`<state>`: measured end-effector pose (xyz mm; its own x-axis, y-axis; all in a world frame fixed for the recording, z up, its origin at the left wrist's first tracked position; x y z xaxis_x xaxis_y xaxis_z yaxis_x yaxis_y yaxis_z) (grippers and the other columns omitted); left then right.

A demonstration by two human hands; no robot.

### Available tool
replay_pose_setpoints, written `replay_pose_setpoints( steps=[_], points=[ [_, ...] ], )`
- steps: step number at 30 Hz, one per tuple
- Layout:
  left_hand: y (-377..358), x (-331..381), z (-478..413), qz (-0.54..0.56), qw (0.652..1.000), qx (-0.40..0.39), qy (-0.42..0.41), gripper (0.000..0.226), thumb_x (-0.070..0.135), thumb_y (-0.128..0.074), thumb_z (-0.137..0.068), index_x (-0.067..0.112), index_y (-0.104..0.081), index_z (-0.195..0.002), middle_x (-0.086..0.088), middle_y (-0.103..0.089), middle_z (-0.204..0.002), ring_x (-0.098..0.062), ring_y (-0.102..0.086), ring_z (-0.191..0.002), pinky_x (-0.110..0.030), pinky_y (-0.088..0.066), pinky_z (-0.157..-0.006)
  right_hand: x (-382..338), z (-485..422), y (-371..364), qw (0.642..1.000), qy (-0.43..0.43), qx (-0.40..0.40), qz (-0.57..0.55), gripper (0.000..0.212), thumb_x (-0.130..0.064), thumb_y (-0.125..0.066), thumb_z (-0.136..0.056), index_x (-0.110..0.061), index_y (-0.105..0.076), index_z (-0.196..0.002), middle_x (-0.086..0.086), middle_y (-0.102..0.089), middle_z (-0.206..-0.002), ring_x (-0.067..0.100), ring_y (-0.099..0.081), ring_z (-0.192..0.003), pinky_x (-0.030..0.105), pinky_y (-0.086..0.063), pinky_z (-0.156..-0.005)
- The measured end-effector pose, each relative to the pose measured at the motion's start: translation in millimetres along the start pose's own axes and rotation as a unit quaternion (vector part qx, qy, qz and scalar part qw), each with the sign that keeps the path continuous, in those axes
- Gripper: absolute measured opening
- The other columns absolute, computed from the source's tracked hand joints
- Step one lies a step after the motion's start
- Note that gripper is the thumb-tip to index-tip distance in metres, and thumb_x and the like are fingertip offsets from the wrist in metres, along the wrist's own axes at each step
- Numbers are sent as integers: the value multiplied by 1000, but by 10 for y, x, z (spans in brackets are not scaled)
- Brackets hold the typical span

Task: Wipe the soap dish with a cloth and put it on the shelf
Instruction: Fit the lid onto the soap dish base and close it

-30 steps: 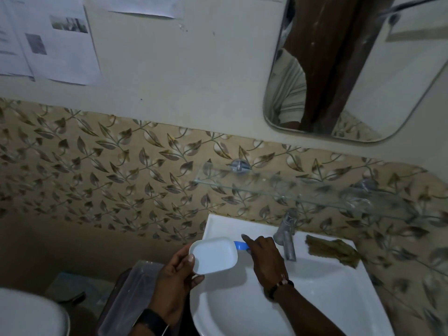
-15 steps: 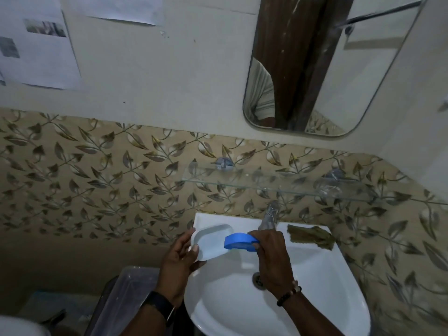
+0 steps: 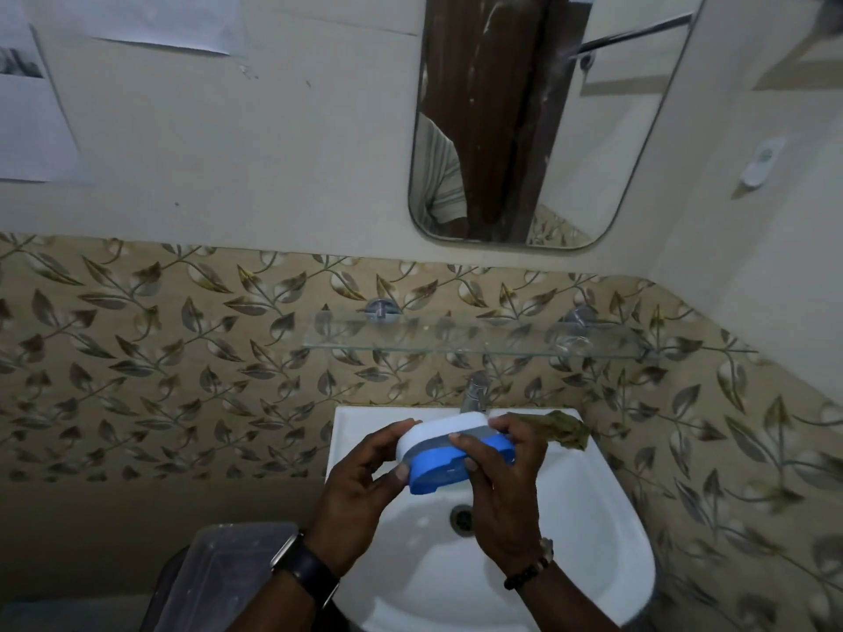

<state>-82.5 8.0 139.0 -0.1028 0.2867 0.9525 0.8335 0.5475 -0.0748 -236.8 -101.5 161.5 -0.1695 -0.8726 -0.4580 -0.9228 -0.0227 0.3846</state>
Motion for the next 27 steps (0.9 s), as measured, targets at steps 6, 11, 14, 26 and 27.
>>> replay_pose_setpoints(
  steps=[6, 11, 14, 26, 27],
  points=[
    [-120, 182, -10, 22, 999, -28, -11, 46, 11, -66, -89, 41, -66, -124, 11, -66, -133, -14, -59, -126, -31, -50, -102, -101, -115, 141, 997, -26, 40, -60, 22, -32, -43, -104, -27, -63, -109, 13, -44, -130, 16, -44, -131, 19, -36, -108],
    [-180, 261, 21, 62, 997, -37, -12, 49, 45, -74, -83, 39, -62, -130, 9, -61, -139, -15, -56, -129, -31, -52, -97, -187, -163, 184, 997, -16, 64, -42, 24, -35, -40, -105, -25, -62, -111, 8, -47, -129, 16, -46, -129, 21, -36, -109],
    [-202, 270, 48, 74, 996, -50, -19, 70, 39, -87, -71, 34, -58, -135, 6, -56, -144, -14, -54, -132, -31, -53, -95, -229, -174, 167, 997, 15, 64, -30, 21, -31, -44, -104, -23, -61, -114, 9, -47, -130, 19, -46, -130, 28, -39, -108],
    [-144, 484, -51, 41, 996, -64, -44, 60, 0, -72, -85, 38, -61, -129, 5, -61, -131, -17, -58, -123, -26, -56, -85, -334, -390, 267, 946, -133, 76, -287, 65, -71, -48, -89, -24, -55, -133, 9, -65, -126, 32, -62, -118, 53, -53, -96],
    [-166, 495, -44, 41, 995, -78, -39, 60, 0, -70, -86, 38, -59, -132, 4, -61, -133, -16, -58, -124, -25, -55, -86, -335, -397, 273, 936, -153, 81, -305, 59, -73, -48, -88, -31, -60, -128, 7, -68, -121, 33, -63, -115, 57, -52, -94]
  ],
)
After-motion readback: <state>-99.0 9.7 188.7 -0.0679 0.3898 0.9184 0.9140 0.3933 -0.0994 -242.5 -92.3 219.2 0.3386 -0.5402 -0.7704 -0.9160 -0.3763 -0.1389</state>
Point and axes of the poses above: each hand's wrist, its own z-axis away from the middle knuckle, its own y-axis out of the back of the hand, x = y × z, the point moved 5 cm from there along -z, towards the middle knuckle
